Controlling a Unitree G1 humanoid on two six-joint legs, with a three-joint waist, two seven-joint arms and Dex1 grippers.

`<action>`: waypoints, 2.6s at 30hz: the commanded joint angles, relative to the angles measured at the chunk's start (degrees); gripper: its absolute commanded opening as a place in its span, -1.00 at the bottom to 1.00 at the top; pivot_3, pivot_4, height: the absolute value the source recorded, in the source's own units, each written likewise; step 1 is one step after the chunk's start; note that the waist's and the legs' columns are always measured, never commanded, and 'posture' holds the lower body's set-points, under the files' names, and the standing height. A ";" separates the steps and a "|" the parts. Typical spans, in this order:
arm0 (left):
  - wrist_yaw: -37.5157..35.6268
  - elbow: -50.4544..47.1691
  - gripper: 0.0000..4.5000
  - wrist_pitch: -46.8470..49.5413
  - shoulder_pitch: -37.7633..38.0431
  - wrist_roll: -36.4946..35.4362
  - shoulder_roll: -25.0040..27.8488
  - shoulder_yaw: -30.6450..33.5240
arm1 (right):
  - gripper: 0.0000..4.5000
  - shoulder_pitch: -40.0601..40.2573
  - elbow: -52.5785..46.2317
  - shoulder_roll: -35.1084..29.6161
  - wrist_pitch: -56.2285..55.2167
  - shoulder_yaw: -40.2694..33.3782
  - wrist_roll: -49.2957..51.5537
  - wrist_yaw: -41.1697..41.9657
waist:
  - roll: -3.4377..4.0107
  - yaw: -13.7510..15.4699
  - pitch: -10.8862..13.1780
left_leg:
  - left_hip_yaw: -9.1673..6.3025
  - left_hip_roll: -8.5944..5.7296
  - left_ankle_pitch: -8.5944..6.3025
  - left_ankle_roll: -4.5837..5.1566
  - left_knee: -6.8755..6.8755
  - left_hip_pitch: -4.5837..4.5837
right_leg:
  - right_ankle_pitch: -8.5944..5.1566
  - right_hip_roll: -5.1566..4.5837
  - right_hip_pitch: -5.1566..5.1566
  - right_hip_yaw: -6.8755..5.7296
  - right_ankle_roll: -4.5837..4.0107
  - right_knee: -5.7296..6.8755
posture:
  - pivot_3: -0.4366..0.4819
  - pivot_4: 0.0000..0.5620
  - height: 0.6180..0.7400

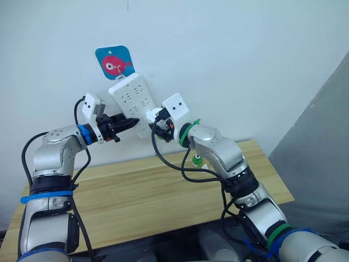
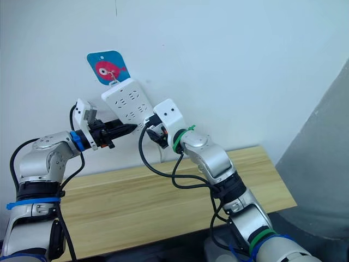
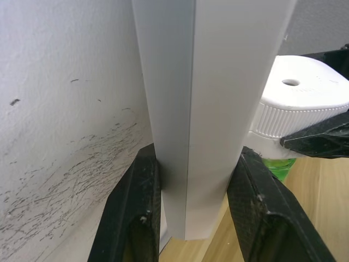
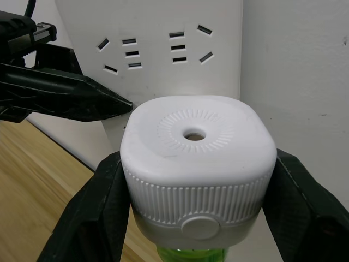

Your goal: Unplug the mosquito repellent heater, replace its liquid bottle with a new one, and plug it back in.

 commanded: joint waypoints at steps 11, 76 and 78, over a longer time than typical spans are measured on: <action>-1.17 -2.19 -0.43 -4.76 -0.87 1.76 -0.65 -2.62 | 1.00 -0.50 -4.55 1.10 0.52 -2.46 0.26 2.08 | 0.01 0.64 0.00 | -0.14 0.01 0.01 -0.01 -0.03 -0.09 | 0.01 0.03 -0.02 -0.10 -0.01 -0.05 | -0.56 -0.73 1.00; 7.68 -51.12 1.00 -3.38 48.76 -11.52 3.70 14.19 | -0.98 9.77 -3.56 -3.89 -18.84 4.38 -7.10 12.25 | -0.22 7.98 0.07 | 0.00 0.02 0.03 -0.12 -0.62 0.17 | -0.27 -0.11 -0.03 -0.13 -0.52 -0.10 | -0.09 -0.84 1.00; 7.88 -51.52 1.00 -3.77 48.88 -11.94 3.32 14.33 | -0.98 9.88 -3.59 -3.83 -19.00 4.08 -7.11 12.28 | -0.22 7.98 0.07 | -0.01 0.02 0.03 -0.12 -0.62 0.17 | -0.27 -0.10 -0.03 -0.13 -0.54 -0.10 | -0.09 -0.84 1.00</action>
